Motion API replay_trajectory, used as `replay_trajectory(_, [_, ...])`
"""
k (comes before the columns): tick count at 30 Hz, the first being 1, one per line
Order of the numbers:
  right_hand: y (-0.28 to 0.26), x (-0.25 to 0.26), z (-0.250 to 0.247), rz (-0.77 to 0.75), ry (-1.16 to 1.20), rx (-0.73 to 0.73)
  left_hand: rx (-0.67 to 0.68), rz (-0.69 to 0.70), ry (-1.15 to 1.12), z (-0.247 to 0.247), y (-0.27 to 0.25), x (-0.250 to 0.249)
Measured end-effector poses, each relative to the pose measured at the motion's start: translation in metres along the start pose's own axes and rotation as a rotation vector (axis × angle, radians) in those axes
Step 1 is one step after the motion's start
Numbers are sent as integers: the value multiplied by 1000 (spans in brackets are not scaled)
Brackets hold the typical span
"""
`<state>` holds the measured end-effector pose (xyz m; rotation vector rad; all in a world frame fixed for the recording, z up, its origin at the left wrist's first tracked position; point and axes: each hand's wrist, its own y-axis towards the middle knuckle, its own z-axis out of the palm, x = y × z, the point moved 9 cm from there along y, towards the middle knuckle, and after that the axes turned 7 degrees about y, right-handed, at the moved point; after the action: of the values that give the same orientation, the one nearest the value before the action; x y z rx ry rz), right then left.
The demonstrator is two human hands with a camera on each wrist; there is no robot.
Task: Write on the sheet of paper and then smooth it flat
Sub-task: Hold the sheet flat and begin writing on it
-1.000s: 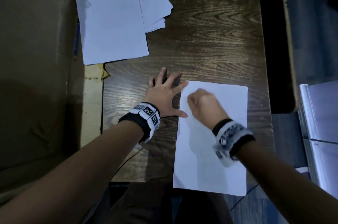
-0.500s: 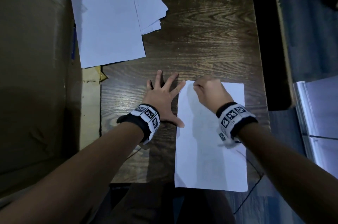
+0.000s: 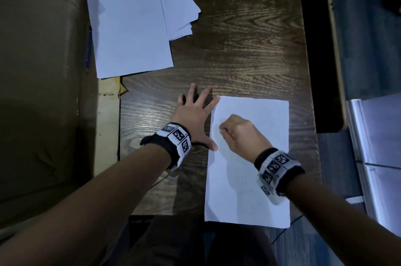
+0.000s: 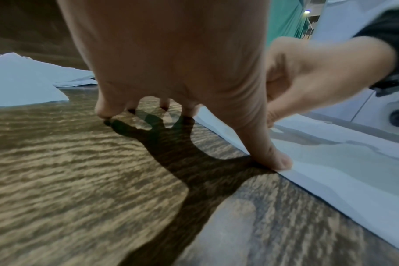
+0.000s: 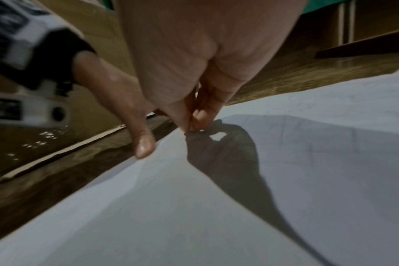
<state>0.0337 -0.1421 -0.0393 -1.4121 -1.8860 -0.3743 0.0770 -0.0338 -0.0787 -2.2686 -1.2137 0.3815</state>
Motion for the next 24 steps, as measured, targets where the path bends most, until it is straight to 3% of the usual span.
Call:
replay_trajectory(2, [3,-2,-4,-5,18,17,-82,65,33,-11,0,-8])
replay_trajectory(4, [19,-10,-18,20,24,-63,-128,162,-17,-17,1,-18])
replay_trajectory(8, [25,-23,-27,106,68,-212,-50,211,-131,-9,7,-18])
replay_trajectory(15, [-14,2,8,-9,39,63,-51,167,-98,4,4,-24])
replay_trajectory(20, [37,-18,-23,75,-13,-141,-24,158,-52,4,4,-25])
replay_trajectory(24, [-20,-1,18,27,19,22,-24,140,-42,4,4,-25])
